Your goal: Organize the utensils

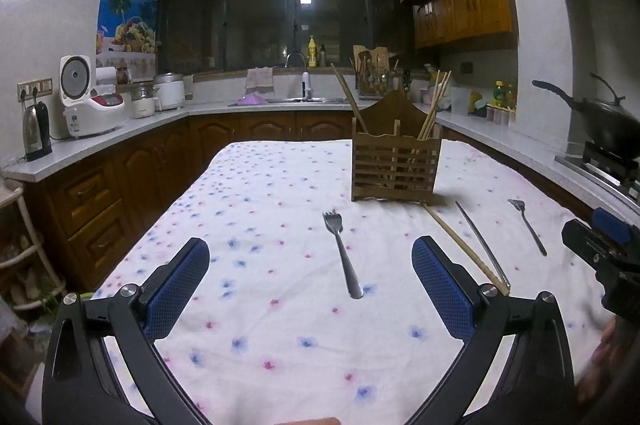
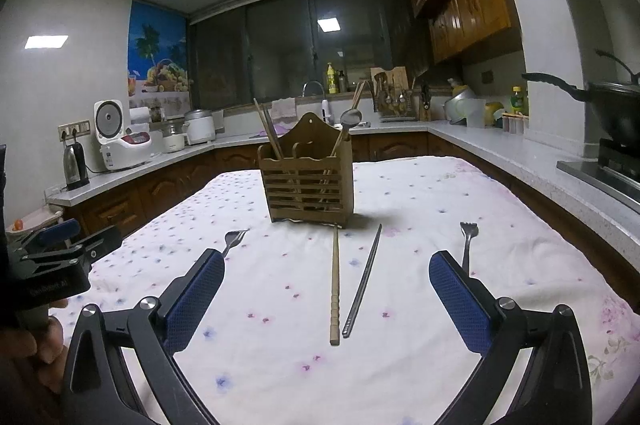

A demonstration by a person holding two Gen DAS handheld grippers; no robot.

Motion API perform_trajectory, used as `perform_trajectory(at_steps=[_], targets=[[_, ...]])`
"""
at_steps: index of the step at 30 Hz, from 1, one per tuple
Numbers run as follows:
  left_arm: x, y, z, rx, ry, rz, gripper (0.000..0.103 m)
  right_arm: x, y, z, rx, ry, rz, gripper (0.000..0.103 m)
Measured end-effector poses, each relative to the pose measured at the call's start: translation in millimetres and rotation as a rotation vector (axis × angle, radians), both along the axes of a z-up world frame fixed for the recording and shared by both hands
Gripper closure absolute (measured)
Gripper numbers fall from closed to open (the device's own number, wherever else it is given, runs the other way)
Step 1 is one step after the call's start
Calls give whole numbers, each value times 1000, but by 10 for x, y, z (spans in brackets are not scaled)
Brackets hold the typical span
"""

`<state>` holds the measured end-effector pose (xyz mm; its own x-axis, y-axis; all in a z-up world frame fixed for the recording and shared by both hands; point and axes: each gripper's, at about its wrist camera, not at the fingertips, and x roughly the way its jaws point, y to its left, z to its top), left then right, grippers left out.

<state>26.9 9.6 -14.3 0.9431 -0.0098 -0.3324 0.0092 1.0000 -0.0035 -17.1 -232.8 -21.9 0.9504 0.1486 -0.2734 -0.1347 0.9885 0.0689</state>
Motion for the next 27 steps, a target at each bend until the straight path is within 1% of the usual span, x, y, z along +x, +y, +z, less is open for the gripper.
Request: perform_trajectory(at_steps=[13,27], targets=[[-14,12,-21,2,11,3,0,-10,28,1,-1,-3,7,0],[-2,29,-14,7,5,13,0,-22,35,9,-1,-3,8,0]])
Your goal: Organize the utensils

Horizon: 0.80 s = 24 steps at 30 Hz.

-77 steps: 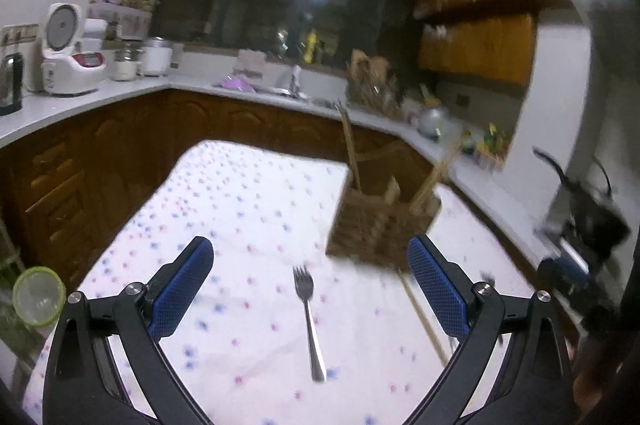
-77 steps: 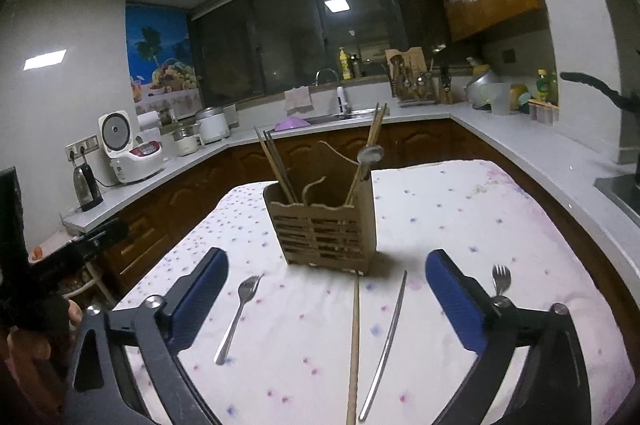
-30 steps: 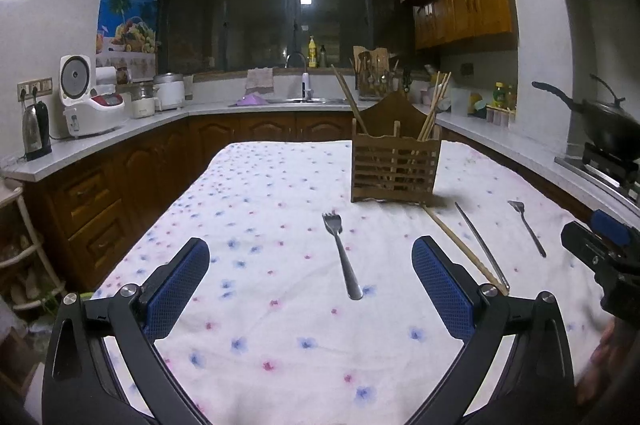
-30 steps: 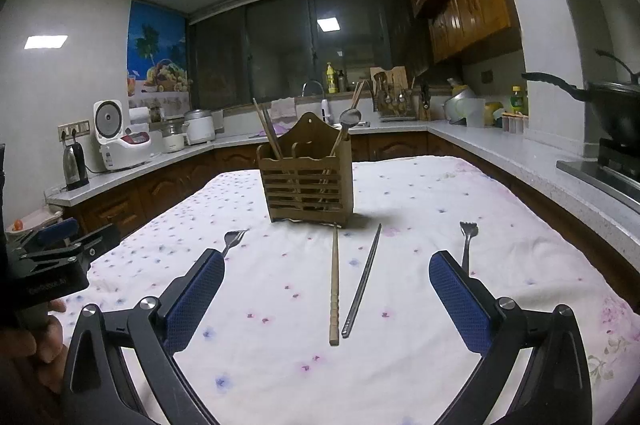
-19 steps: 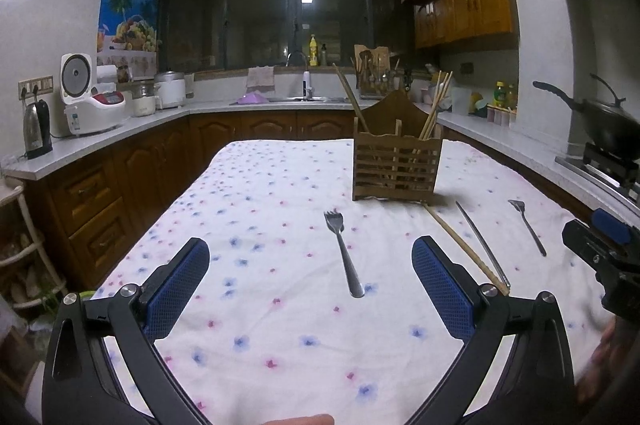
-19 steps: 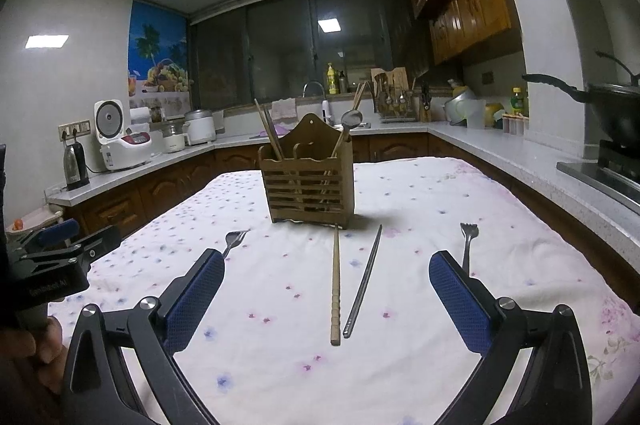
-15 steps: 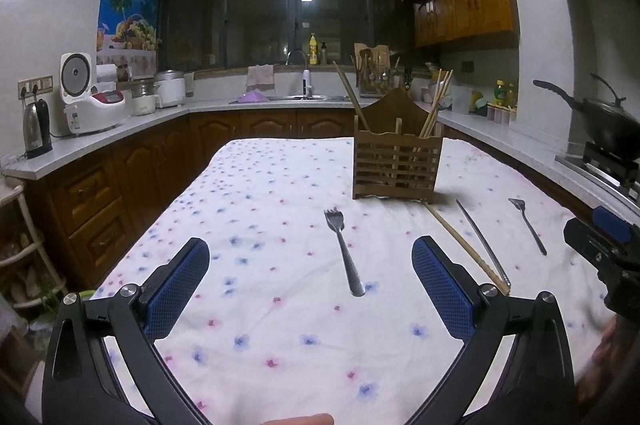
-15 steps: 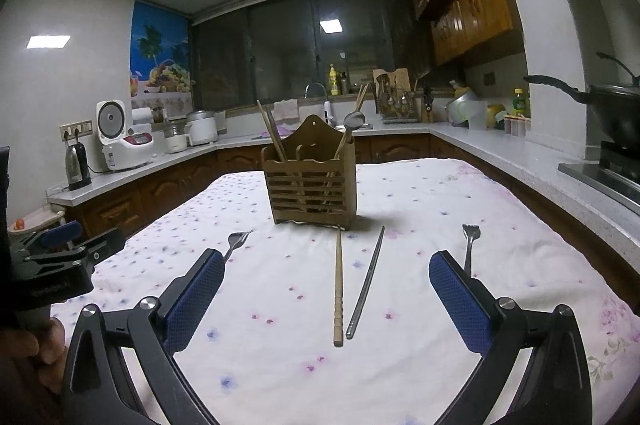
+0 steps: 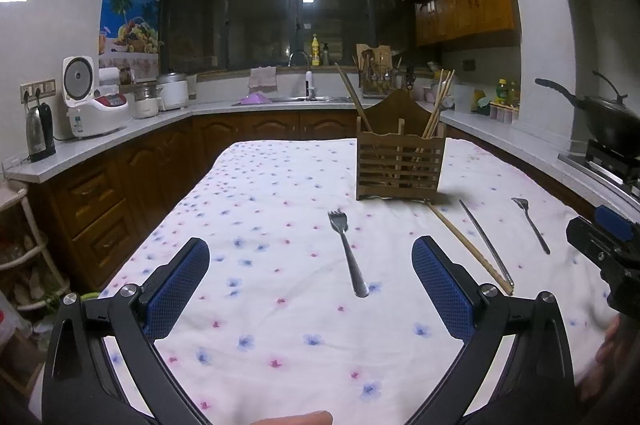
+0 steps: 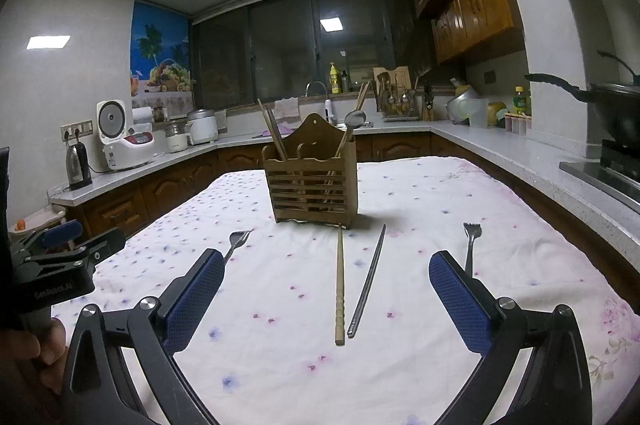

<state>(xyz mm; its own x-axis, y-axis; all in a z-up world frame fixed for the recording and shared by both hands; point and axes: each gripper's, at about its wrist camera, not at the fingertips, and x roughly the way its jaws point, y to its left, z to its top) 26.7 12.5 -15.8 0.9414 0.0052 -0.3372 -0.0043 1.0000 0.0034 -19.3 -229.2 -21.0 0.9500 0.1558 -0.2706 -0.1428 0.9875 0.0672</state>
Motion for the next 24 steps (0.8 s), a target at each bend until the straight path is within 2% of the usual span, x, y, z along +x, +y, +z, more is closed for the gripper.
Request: perform_trajectory(at_steps=[24], targets=[[-12,20,5,5,1,3,0,2,51,11,3,-4,6,0]])
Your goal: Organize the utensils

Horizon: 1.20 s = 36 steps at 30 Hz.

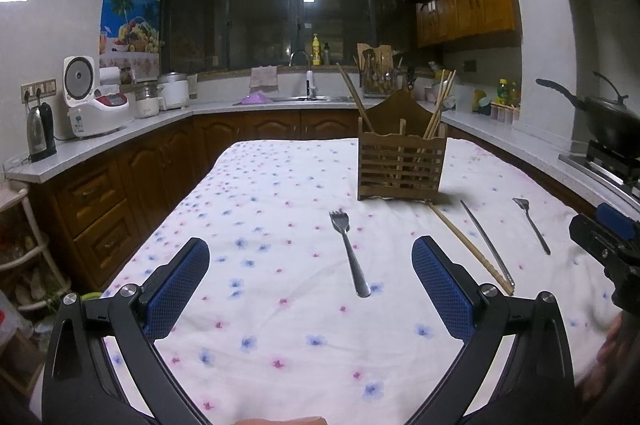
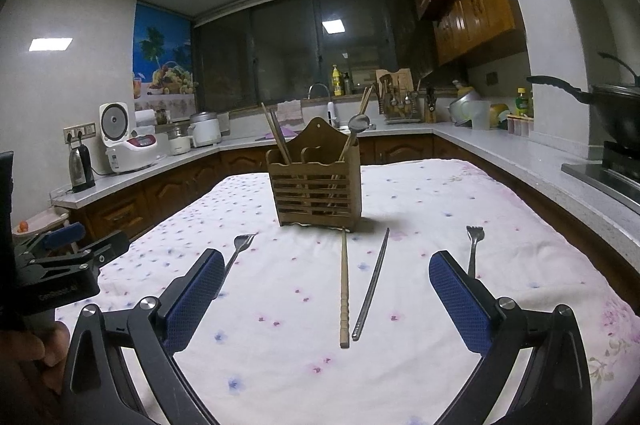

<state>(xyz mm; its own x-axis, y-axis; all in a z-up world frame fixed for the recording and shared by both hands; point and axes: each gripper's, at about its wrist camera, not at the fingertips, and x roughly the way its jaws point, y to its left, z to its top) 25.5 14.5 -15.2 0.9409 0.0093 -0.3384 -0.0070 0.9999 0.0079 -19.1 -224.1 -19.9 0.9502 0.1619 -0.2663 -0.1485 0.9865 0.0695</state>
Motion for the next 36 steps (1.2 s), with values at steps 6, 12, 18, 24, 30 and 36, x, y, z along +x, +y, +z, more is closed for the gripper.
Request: perform_trajectory(at_steps=[6,12,18,24,30,36], targets=[[-9,-3,5,12,-5,11,0,3,17,11,1,-1,1,0],[-16,-7,5,15,-7,13,0,6,39,16,2,-2,5,0],[-20,-6,6,13,-7,13,0,0,76,27,3,-5,5,0],[-36,-13,36,11,-8,10,0,-1,53,24,3,-4,5,0],[-40,-15,59,12,-8,9,0,-1,50,22,5,-4,5,0],[-39,-24,91,14,-12,4,0,-5,65,45,4,-6,6,0]])
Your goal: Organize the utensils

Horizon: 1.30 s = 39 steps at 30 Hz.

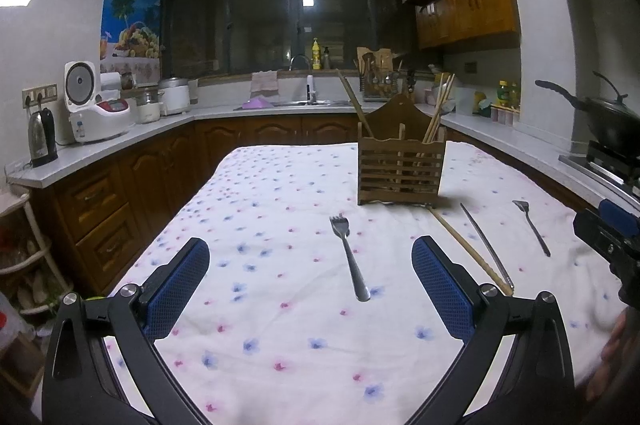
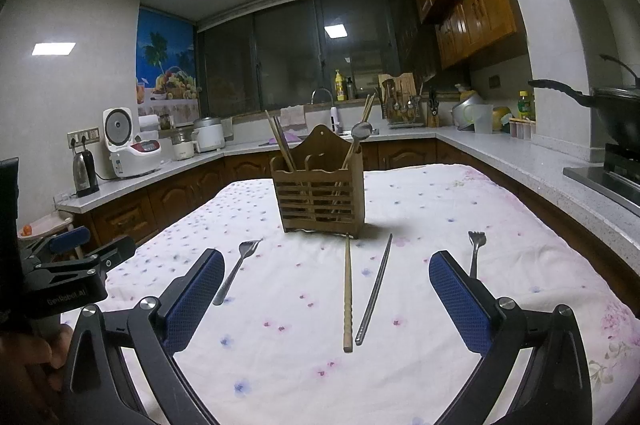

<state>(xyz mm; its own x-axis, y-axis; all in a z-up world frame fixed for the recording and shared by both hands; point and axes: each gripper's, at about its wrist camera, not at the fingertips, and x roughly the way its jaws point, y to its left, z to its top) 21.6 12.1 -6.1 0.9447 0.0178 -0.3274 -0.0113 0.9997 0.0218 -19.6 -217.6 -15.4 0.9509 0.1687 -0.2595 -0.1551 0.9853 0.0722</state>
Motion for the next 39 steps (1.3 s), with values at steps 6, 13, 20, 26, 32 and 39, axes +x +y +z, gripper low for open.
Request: perform_trajectory(at_steps=[6,13,20,26,32,39], targets=[[0,-5,8,-3,0,-3,0,1,26,2,1,-1,-1,0],[-2,-13,18,-1,-1,-3,0,-3,7,-8,2,0,0,0],[-1,-14,6,0,0,-2,0,-5,17,-11,3,-1,-1,0],[5,-21,14,-2,2,-4,0,-7,15,-17,5,0,0,0],[36,-22,27,-3,5,-9,0,0,18,-1,6,-1,0,0],[44,-24,28,-4,6,-10,0,3,47,1,7,-1,0,0]])
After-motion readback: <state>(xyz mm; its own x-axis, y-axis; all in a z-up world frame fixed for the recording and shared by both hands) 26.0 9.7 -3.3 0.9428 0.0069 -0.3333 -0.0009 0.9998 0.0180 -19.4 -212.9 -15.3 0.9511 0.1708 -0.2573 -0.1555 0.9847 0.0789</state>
